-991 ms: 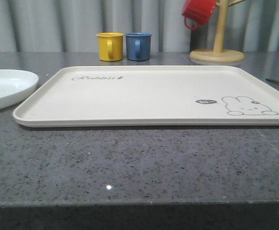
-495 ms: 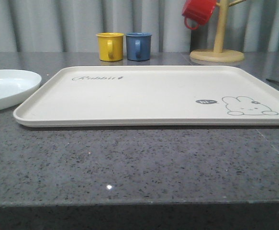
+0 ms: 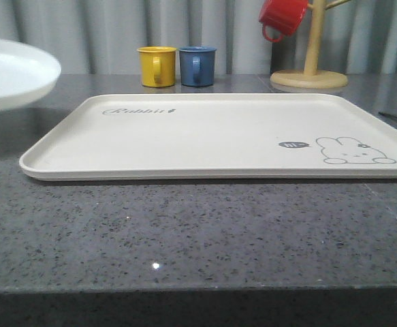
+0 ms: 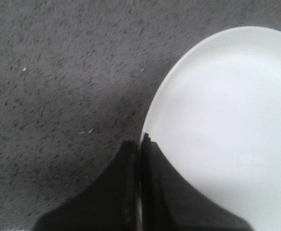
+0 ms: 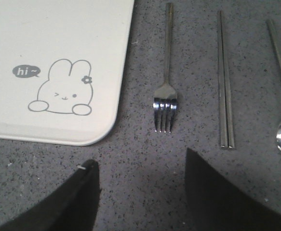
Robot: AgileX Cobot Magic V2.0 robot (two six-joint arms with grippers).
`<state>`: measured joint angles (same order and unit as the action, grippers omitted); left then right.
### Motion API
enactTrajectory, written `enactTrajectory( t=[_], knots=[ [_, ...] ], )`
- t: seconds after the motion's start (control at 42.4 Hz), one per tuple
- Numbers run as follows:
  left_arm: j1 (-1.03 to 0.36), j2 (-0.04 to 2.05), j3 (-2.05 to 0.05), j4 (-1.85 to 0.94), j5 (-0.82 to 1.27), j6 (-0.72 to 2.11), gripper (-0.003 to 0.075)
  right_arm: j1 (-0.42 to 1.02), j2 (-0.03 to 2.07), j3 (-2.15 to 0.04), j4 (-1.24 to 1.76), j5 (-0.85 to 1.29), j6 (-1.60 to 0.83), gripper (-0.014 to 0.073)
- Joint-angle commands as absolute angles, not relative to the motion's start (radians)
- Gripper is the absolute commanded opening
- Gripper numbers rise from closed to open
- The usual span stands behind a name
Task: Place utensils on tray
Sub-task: 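Grasp the rim of the white plate with the left gripper and lift, then lower the white plate onto the tray's lettered end and release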
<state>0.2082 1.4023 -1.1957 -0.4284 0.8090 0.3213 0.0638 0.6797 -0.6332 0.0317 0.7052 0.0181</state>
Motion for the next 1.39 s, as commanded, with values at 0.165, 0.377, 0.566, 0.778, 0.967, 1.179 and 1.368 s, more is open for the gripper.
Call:
enactTrajectory(
  t=[0.165, 0.377, 0.566, 0.778, 0.967, 1.179, 1.368],
  knots=[
    [0.048, 1.379, -1.250, -0.546, 0.798, 0.319, -0.0020, 0.058, 0.680, -0.667, 0.023, 0.646, 0.008, 0.0430],
    [-0.118, 1.457, -1.250, -0.546, 0.744, 0.319, -0.0020, 0.058, 0.680, -0.667, 0.023, 0.646, 0.008, 0.0430],
    [-0.218, 1.550, -1.250, -0.554, 0.691, 0.319, -0.0020, 0.058, 0.680, -0.667, 0.023, 0.646, 0.008, 0.0430],
    [-0.265, 1.617, -1.250, -0.562, 0.634, 0.319, -0.0020, 0.058, 0.680, -0.667, 0.023, 0.646, 0.008, 0.0430],
    [-0.265, 1.628, -1.250, -0.579, 0.626, 0.319, 0.0130, 0.058, 0.680, -0.667, 0.023, 0.646, 0.008, 0.0430],
    [-0.265, 1.619, -1.257, -0.565, 0.654, 0.319, 0.0445, 0.058, 0.680, -0.667, 0.023, 0.646, 0.008, 0.0430],
    [-0.292, 1.525, -1.283, -0.531, 0.745, 0.319, 0.0449, 0.058, 0.680, -0.667, 0.023, 0.646, 0.008, 0.0430]
  ],
)
